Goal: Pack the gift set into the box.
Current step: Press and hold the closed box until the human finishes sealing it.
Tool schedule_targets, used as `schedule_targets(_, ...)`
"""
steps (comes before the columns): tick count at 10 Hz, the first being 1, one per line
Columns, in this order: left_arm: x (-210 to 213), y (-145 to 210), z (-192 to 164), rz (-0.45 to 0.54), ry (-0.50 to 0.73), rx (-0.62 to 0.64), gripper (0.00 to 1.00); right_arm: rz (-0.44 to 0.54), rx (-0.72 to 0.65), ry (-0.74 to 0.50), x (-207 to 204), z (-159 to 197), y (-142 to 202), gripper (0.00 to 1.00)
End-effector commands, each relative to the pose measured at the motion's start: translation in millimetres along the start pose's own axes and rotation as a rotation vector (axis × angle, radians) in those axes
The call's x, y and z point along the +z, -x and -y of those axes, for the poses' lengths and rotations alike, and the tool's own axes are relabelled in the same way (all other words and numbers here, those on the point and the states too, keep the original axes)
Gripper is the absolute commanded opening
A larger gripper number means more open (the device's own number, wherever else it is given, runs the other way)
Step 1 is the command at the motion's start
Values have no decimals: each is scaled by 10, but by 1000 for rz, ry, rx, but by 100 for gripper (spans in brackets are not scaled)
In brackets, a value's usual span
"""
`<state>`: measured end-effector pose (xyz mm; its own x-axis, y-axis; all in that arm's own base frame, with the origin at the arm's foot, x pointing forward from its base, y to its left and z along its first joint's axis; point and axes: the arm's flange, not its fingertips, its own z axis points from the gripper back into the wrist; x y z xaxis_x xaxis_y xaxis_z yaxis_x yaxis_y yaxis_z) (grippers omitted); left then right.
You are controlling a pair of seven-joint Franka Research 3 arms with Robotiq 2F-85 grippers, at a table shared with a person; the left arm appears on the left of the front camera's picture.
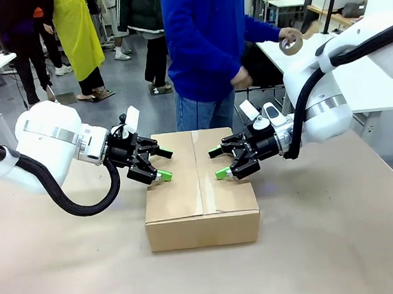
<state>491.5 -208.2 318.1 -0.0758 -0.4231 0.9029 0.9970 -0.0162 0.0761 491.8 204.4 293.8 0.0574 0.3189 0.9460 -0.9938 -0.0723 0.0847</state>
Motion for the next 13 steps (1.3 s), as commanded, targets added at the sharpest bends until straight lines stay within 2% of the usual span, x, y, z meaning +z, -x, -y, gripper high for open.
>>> schedule_targets(1,-19,40,10,0,0,7,100,-1,-7,8,-1,-2,37,100)
schedule_targets(13,-19,40,10,0,0,7,100,-1,-7,8,-1,-2,37,100)
